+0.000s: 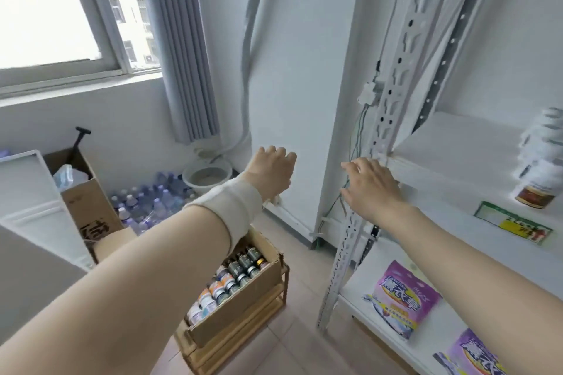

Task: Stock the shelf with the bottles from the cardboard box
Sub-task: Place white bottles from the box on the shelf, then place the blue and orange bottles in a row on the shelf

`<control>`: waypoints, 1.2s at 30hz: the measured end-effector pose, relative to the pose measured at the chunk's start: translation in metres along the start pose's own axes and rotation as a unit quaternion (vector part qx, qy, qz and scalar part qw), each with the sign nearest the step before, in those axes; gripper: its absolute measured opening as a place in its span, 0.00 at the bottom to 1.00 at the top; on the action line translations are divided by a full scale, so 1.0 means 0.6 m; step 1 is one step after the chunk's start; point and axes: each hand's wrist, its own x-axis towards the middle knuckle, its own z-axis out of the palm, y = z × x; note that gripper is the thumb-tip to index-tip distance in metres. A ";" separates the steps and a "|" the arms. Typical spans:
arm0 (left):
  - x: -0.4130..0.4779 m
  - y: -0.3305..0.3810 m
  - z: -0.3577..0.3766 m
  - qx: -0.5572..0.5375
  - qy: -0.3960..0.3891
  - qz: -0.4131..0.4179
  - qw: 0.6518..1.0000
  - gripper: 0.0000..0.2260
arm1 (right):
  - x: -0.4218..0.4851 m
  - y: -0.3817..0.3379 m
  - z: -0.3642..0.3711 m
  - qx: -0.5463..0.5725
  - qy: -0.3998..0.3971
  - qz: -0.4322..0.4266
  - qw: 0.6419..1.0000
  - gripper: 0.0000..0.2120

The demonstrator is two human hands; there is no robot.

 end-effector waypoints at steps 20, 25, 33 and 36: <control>-0.142 -0.213 0.636 -0.251 -0.311 -0.245 0.883 0.18 | 0.230 -0.384 0.535 -0.001 -0.313 -0.246 0.917 0.23; -0.145 -0.150 0.766 -0.319 -0.414 -0.305 0.796 0.20 | 0.244 -0.403 0.685 -0.003 -0.419 -0.290 0.860 0.23; -0.119 -0.142 0.966 -0.355 -0.371 -0.390 0.764 0.22 | 0.336 -0.450 0.907 0.029 -0.455 -0.330 0.827 0.33; -0.093 -0.162 1.043 -0.347 -0.313 -0.411 0.783 0.22 | 0.373 -0.477 0.984 0.033 -0.443 -0.351 0.824 0.35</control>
